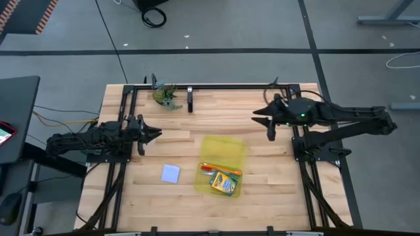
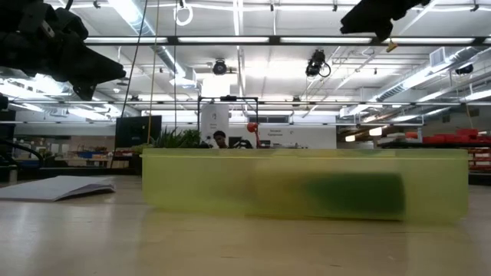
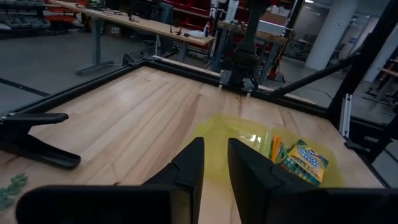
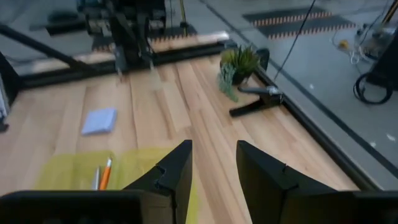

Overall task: Pack school essentials
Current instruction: Put the white sticky note into the yellow supply box

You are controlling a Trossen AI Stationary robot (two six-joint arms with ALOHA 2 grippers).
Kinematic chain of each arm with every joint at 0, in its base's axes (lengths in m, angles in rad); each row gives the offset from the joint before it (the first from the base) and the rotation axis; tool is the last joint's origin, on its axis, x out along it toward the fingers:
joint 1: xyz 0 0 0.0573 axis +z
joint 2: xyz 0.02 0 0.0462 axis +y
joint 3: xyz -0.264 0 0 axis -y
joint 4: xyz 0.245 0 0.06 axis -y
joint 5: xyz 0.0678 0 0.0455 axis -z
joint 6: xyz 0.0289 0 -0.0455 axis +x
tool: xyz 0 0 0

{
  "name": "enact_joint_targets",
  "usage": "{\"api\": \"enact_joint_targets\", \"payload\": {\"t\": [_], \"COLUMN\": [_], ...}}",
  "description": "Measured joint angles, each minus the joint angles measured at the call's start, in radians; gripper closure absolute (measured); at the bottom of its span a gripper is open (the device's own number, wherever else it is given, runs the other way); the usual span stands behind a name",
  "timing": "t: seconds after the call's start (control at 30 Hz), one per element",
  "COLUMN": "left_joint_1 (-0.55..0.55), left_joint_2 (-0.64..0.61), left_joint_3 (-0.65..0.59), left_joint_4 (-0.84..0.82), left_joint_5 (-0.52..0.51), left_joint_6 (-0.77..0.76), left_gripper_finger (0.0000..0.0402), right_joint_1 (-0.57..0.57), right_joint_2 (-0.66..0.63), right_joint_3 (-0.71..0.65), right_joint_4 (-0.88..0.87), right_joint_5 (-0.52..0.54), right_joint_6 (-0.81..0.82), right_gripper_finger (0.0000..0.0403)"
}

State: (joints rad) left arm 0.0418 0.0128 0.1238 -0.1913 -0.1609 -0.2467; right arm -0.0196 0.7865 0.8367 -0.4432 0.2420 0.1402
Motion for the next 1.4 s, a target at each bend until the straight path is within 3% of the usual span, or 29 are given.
{"api": "enact_joint_targets", "payload": {"t": [0.33, 0.8, 1.07, 1.4], "left_joint_1": [0.000, 0.000, 0.000, 0.000], "left_joint_2": [0.000, 0.000, 0.000, 0.000], "left_joint_3": [0.000, 0.000, 0.000, 0.000], "left_joint_4": [0.000, 0.000, 0.000, 0.003], "left_joint_5": [-0.003, -0.003, -0.003, 0.004], "left_joint_6": [-0.003, -0.004, -0.005, -0.023], "left_gripper_finger": [0.0321, 0.0314, 0.0310, 0.0302], "right_joint_1": [0.000, 0.003, 0.003, 0.003], "right_joint_2": [-0.172, -0.191, -0.249, -0.423], "right_joint_3": [-0.059, -0.062, -0.253, -0.416], "right_joint_4": [0.078, 0.087, 0.293, 0.395], "right_joint_5": [0.014, 0.015, -0.009, -0.027], "right_joint_6": [-0.041, -0.089, -0.094, -0.088], "right_gripper_finger": [0.0272, 0.0272, 0.0272, 0.0272]}}
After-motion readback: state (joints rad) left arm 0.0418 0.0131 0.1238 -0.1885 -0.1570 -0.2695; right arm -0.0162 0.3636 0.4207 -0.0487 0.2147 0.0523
